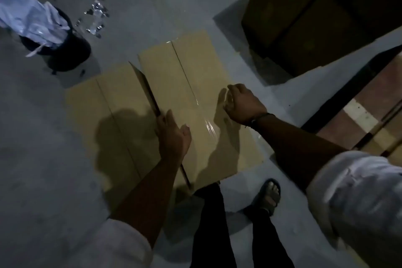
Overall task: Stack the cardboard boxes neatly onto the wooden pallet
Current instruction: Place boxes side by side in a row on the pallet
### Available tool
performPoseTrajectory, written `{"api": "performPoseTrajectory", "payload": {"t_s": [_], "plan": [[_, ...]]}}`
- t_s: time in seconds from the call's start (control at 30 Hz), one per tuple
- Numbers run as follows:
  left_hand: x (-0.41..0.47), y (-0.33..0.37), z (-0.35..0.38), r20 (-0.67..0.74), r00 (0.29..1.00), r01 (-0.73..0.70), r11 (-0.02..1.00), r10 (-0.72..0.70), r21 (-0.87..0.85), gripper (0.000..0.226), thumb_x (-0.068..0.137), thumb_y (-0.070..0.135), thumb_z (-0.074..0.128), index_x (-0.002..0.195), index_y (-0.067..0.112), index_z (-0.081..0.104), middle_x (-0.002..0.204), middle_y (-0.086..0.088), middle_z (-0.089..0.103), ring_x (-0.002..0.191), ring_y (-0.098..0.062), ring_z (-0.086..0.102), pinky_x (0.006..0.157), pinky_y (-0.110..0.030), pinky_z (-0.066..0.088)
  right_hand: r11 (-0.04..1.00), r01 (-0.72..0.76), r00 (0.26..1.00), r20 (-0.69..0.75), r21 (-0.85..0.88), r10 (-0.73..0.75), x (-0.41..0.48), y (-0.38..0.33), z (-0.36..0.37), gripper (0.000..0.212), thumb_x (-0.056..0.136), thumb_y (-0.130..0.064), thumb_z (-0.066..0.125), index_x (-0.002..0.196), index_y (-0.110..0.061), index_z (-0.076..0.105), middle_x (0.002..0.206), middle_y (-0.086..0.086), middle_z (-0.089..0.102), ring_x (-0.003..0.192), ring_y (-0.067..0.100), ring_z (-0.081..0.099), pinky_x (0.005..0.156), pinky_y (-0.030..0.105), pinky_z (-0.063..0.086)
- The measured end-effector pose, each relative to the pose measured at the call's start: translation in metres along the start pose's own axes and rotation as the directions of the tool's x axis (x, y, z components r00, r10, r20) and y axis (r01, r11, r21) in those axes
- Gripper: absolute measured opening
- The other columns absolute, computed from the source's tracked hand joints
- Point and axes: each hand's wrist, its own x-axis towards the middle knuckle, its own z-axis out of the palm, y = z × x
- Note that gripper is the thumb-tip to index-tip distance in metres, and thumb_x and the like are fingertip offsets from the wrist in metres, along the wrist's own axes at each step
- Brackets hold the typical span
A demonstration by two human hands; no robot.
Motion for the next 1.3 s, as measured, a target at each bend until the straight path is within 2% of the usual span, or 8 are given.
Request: {"api": "performPoseTrajectory", "payload": {"t_s": [0.17, 0.4, 0.6, 0.67, 0.87, 1.03, 1.17, 1.3], "plan": [[0.005, -0.006, 0.008, 0.051, 0.998, 0.046, 0.998, -0.044, -0.047, 0.079, 0.093, 0.034, 0.067, 0.157, 0.016, 0.027, 0.163, -0.017, 0.014, 0.144, -0.043, 0.028, 0.107, -0.049, 0.045, 0.999, 0.015, 0.999, 0.053, -0.035, -0.013, 0.007, -0.002, 0.018, 0.073, 0.090, -0.036, 0.064, 0.150, -0.018, 0.027, 0.161, 0.012, 0.012, 0.127, 0.041, 0.045, 0.100, 0.051, 0.048], [0.007, -0.003, 0.014, 0.097, 0.995, 0.051, 0.989, -0.038, -0.136, 0.106, 0.077, 0.038, 0.086, 0.158, 0.012, 0.021, 0.161, -0.018, 0.020, 0.144, -0.040, 0.034, 0.111, -0.050, 0.044, 0.997, 0.058, 0.996, 0.073, -0.054, -0.054, 0.001, 0.005, 0.036, 0.104, 0.077, -0.056, 0.078, 0.155, -0.033, 0.014, 0.165, 0.005, -0.015, 0.137, 0.046, 0.030, 0.104, 0.056, 0.045], [-0.026, 0.036, 0.017, 0.178, 0.980, -0.108, 0.985, 0.083, 0.132, 0.112, 0.068, 0.069, 0.079, 0.157, 0.027, 0.023, 0.155, -0.020, 0.031, 0.137, -0.044, 0.038, 0.111, -0.055, 0.037, 0.997, -0.018, 0.999, 0.037, -0.071, 0.021, -0.059, 0.049, 0.035, 0.115, 0.068, -0.073, 0.074, 0.156, -0.036, 0.009, 0.164, 0.004, -0.019, 0.134, 0.045, 0.029, 0.103, 0.058, 0.043], [-0.040, 0.054, 0.023, 0.262, 0.958, -0.140, 0.987, 0.115, 0.082, 0.115, 0.067, 0.070, 0.079, 0.157, 0.031, 0.019, 0.154, -0.017, 0.029, 0.136, -0.040, 0.040, 0.107, -0.052, 0.043, 0.995, -0.084, 0.996, 0.011, -0.054, 0.085, -0.093, 0.069, 0.034, 0.115, 0.069, -0.072, 0.073, 0.156, -0.036, 0.009, 0.164, 0.004, -0.018, 0.133, 0.044, 0.030, 0.103, 0.056, 0.044], [-0.096, 0.131, 0.052, 0.452, 0.840, -0.368, 0.927, 0.300, 0.069, 0.120, 0.065, 0.063, 0.083, 0.158, 0.039, 0.011, 0.165, -0.006, 0.006, 0.140, -0.044, 0.033, 0.109, -0.053, 0.042, 0.928, -0.350, 0.931, -0.057, 0.132, 0.359, -0.208, 0.133, 0.029, 0.115, 0.069, -0.072, 0.074, 0.157, -0.036, 0.011, 0.165, 0.005, -0.014, 0.140, 0.044, 0.026, 0.111, 0.052, 0.038], [-0.150, 0.199, 0.087, 0.585, 0.650, -0.633, 0.772, 0.486, 0.061, 0.125, 0.064, 0.066, 0.082, 0.157, 0.041, 0.004, 0.164, 0.004, -0.005, 0.138, -0.043, 0.036, 0.107, -0.051, 0.045, 0.805, -0.546, 0.801, -0.137, 0.235, 0.583, -0.301, 0.182, 0.028, 0.113, 0.067, -0.074, 0.073, 0.157, -0.034, 0.016, 0.165, 0.004, -0.010, 0.141, 0.041, 0.027, 0.112, 0.050, 0.039], [-0.188, 0.237, 0.117, 0.676, 0.534, -0.721, 0.691, 0.508, 0.050, 0.124, 0.068, 0.061, 0.083, 0.156, 0.045, -0.003, 0.164, 0.005, -0.005, 0.145, -0.039, 0.028, 0.108, -0.051, 0.043, 0.719, -0.625, 0.713, -0.151, 0.304, 0.684, -0.353, 0.217, 0.036, 0.110, 0.071, -0.073, 0.071, 0.157, -0.034, 0.016, 0.166, 0.003, -0.010, 0.144, 0.040, 0.022, 0.116, 0.050, 0.034], [-0.223, 0.262, 0.150, 0.702, 0.493, -0.758, 0.650, 0.513, 0.057, 0.124, 0.070, 0.058, 0.084, 0.158, 0.042, -0.001, 0.167, 0.002, -0.009, 0.149, -0.039, 0.021, 0.109, -0.050, 0.041, 0.670, -0.642, 0.666, -0.162, 0.371, 0.728, -0.385, 0.252, 0.048, 0.107, 0.071, -0.069, 0.074, 0.156, -0.033, 0.020, 0.165, 0.002, -0.011, 0.144, 0.040, 0.023, 0.114, 0.049, 0.036]]}}
